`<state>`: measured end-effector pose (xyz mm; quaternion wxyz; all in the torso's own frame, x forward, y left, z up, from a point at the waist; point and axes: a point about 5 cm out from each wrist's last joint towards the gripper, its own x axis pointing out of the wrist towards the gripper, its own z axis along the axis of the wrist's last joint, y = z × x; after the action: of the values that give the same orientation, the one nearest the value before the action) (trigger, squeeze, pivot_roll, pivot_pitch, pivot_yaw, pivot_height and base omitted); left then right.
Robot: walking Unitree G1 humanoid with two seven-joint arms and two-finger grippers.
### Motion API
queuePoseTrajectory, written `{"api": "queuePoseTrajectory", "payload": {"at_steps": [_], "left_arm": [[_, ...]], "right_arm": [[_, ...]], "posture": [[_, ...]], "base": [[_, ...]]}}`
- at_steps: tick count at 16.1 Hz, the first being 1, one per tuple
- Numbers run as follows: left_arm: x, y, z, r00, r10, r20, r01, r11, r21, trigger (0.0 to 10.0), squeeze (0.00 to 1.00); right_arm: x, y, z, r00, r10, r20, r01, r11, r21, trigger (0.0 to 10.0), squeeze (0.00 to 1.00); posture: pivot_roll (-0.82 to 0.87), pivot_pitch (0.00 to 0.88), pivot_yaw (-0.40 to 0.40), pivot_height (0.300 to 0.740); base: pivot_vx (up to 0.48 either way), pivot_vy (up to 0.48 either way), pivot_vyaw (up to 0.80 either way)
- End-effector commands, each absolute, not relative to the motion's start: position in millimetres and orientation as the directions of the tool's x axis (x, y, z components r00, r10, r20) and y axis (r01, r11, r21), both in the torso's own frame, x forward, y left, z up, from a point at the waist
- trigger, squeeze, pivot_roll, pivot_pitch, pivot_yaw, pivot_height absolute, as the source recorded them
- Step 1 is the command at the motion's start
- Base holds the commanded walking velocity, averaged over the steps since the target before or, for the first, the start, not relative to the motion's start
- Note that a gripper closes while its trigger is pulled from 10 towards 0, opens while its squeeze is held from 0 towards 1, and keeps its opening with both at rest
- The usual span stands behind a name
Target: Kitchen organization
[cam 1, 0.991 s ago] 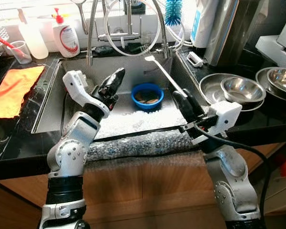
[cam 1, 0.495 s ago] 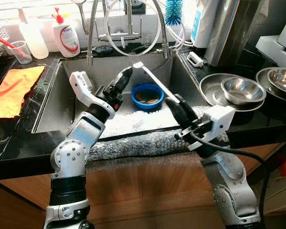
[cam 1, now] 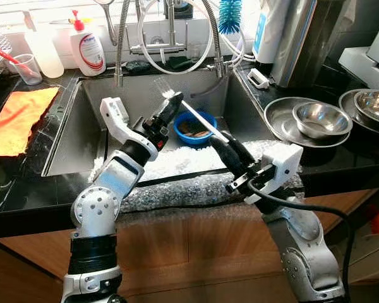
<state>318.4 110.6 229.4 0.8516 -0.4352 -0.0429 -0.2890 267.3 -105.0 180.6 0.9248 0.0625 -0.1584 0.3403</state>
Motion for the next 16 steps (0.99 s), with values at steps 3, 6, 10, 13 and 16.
{"api": "queuePoseTrajectory", "payload": {"at_steps": [3, 6, 10, 13, 16], "left_arm": [[314.9, 108.3, 232.5, 0.818, -0.471, 0.33, 0.543, 0.444, -0.713, 10.0, 0.0], [315.0, 107.3, 232.6, 0.815, -0.476, 0.33, 0.545, 0.439, -0.714, 10.0, 0.0], [316.2, 107.4, 232.2, 0.825, -0.46, 0.329, 0.532, 0.434, -0.727, 6.0, 0.0], [318.3, 110.5, 231.0, 0.838, -0.441, 0.321, 0.513, 0.44, -0.737, 0.0, 0.0], [318.3, 112.7, 230.0, 0.844, -0.434, 0.316, 0.503, 0.435, -0.747, 0.0, 0.0]], "right_arm": [[260.7, -98.8, 184.6, 0.677, 0.649, 0.347, -0.694, 0.72, 0.006, 10.0, 0.0], [257.2, -95.0, 183.2, 0.65, 0.681, 0.336, -0.727, 0.687, 0.012, 10.0, 0.0], [255.3, -93.9, 182.3, 0.641, 0.694, 0.327, -0.738, 0.675, 0.015, 10.0, 0.0], [255.0, -94.4, 181.9, 0.642, 0.696, 0.321, -0.738, 0.674, 0.015, 10.0, 0.0], [255.7, -94.4, 180.9, 0.648, 0.693, 0.315, -0.734, 0.68, 0.015, 10.0, 0.0]], "posture": [[-0.04, 0.027, 0.022, 0.74], [-0.04, 0.028, 0.022, 0.74], [-0.04, 0.028, 0.022, 0.74], [-0.04, 0.028, 0.022, 0.74], [-0.04, 0.029, 0.021, 0.74]], "base": [[0.0, 0.0, 0.0], [0.0, 0.0, 0.0], [0.0, 0.0, 0.0], [0.0, 0.0, 0.0], [0.0, 0.0, 0.0]]}}
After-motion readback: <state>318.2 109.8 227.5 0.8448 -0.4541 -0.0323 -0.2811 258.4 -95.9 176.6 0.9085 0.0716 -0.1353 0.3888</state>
